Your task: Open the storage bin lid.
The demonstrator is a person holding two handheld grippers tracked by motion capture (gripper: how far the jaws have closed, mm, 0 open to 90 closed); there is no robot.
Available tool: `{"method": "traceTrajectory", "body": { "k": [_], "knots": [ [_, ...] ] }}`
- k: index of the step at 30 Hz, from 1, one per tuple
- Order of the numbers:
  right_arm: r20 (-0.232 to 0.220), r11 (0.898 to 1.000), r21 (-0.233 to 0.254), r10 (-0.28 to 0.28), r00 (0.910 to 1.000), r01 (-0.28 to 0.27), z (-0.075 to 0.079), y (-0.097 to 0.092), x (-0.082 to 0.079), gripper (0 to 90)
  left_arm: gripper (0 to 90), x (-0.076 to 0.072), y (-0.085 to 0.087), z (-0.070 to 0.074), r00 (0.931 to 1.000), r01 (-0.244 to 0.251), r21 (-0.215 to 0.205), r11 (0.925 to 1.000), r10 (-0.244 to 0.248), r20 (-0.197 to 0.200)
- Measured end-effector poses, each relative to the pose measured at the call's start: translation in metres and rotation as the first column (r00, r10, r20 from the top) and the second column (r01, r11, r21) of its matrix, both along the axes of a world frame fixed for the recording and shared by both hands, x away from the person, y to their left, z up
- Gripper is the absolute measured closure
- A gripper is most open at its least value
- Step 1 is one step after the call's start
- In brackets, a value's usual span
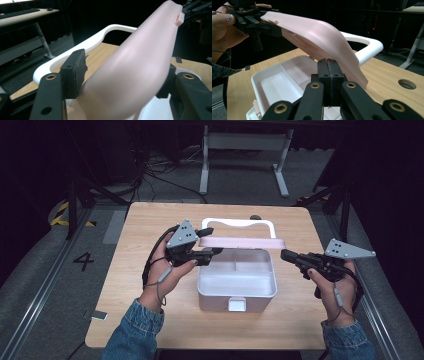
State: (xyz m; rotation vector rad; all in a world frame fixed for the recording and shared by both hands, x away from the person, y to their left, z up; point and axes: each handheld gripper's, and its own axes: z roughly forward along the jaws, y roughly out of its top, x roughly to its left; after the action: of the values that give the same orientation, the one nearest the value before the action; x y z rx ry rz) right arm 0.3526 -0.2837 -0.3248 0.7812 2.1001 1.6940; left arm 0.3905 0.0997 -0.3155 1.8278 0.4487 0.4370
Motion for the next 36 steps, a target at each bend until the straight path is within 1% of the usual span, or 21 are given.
{"method": "traceTrajectory", "body": {
  "k": [1, 3, 5, 10, 13, 15, 23, 27, 32, 36],
  "knots": [
    [0.0, 1.0, 0.0, 0.0, 1.0, 0.0, 0.0, 0.0, 0.0, 90.0, 40.1, 0.0, -0.001, 0.001, 0.9999, -0.002, 0.001, 1.0, 0.002, 0.013],
    [-0.003, 1.0, 0.0, 0.002, 1.0, -0.002, 0.0, 0.0, 0.0, 90.0, 46.1, 0.001, -0.001, 0.002, 0.9997, -0.004, -0.004, 1.0, 0.005, 0.023],
    [-0.002, 1.0, -0.002, 0.002, 1.0, -0.002, 0.0, 0.0, 0.0, 90.0, 48.8, 0.001, 0.0, 0.002, 0.9998, -0.006, -0.012, 0.9999, 0.006, 0.019],
    [0.004, 1.0, 0.01, 0.007, 1.0, -0.007, 0.001, -0.001, 0.0, 90.0, 51.2, 0.002, 0.0, 0.003, 0.9994, -0.02, -0.001, 0.9998, 0.02, 0.029],
    [0.0, 1.0, 0.01, 0.005, 1.0, -0.005, 0.001, -0.001, -0.001, 90.0, 52.0, 0.002, 0.0, 0.003, 0.9995, -0.023, 0.0, 0.9997, 0.023, 0.023],
    [0.005, 1.0, 0.013, 0.004, 1.0, -0.004, 0.002, -0.002, -0.001, 90.0, 52.3, 0.003, 0.0, 0.004, 0.9993, -0.025, 0.011, 0.9996, 0.024, 0.029],
    [0.007, 1.0, 0.01, -0.008, 0.9999, 0.008, 0.002, -0.007, -0.004, 90.0, 53.4, 0.004, -0.001, 0.005, 0.9991, -0.032, 0.011, 0.9994, 0.032, 0.03],
    [0.011, 1.0, 0.012, -0.025, 0.9996, 0.025, 0.003, -0.011, -0.005, 90.0, 53.7, 0.006, -0.001, 0.007, 0.9994, -0.03, 0.015, 0.9994, 0.03, 0.019],
    [0.012, 0.998, 0.027, -0.054, 0.9985, 0.054, 0.006, -0.025, -0.009, 90.0, 53.8, 0.012, 0.001, 0.009, 0.9998, -0.02, -0.008, 0.9998, 0.02, -0.007],
    [0.015, 0.996, 0.035, -0.079, 0.9968, 0.078, 0.006, -0.035, -0.012, 90.0, 54.0, 0.018, 0.002, 0.012, 0.9991, -0.016, -0.026, 0.9995, 0.015, -0.041]
  ]
}}
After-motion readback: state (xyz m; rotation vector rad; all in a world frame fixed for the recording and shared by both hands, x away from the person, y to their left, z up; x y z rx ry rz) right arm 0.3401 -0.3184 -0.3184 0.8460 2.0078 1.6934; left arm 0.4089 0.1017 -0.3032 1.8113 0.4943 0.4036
